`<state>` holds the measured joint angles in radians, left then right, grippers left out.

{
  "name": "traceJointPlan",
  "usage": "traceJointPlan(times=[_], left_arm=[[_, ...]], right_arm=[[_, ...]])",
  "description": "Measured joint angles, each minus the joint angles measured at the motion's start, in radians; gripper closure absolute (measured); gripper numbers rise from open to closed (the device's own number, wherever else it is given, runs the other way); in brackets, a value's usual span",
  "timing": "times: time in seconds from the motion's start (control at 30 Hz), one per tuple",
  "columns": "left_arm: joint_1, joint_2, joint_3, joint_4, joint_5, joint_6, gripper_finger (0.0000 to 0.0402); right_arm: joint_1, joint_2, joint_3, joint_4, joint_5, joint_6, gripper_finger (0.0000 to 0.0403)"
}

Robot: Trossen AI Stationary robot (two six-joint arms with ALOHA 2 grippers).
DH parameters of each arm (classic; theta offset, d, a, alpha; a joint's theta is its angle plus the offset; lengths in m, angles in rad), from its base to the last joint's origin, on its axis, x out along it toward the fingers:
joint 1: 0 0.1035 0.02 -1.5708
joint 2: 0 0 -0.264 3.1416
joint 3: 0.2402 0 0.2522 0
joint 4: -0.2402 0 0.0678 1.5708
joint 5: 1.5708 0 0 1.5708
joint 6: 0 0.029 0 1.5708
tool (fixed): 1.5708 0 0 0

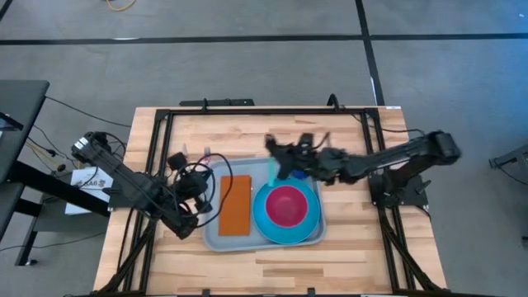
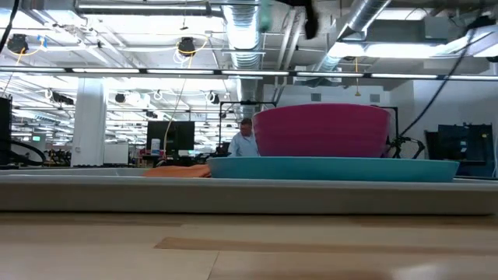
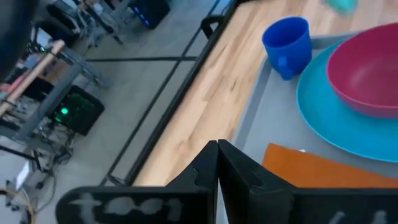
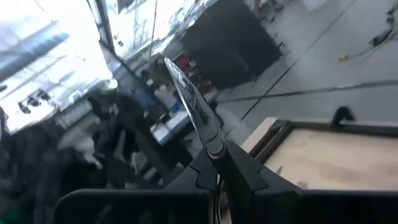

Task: Set up tray
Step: Put the green spoon on top of the orange table napkin

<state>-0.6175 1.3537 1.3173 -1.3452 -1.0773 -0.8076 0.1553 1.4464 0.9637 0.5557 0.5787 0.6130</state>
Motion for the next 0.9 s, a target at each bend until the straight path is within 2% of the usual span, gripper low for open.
traceJointPlan(times=[0.13, 0.3, 0.47, 0.63, 0.73, 0.9], left_arm=[[-0.027, 0.0, 0.05, -0.078, -0.029, -0.014, 0.0401], [-0.068, 0.0, 0.107, -0.224, -0.059, -0.096, 0.0401], [-0.106, -0.021, 0.11, -0.227, -0.071, -0.104, 0.0401], [-0.136, -0.019, 0.11, -0.227, -0.074, -0.105, 0.0401], [-0.161, -0.02, 0.109, -0.226, -0.075, -0.124, 0.0401], [-0.193, -0.019, 0.106, -0.226, -0.077, -0.152, 0.0401]], right_arm=[[0.009, 0.16, 0.107, 0.0, -0.031, 0.091, 0.0394], [0.008, 0.314, 0.166, 0.059, -0.026, 0.252, 0.0399], [0.04, 0.442, 0.263, 0.093, -0.03, 0.351, 0.0398], [0.074, 0.556, 0.371, -0.03, -0.001, 0.398, 0.0399], [0.073, 0.605, 0.405, -0.044, 0.014, 0.489, 0.0396], [0.055, 0.673, 0.462, -0.091, 0.043, 0.501, 0.0396]])
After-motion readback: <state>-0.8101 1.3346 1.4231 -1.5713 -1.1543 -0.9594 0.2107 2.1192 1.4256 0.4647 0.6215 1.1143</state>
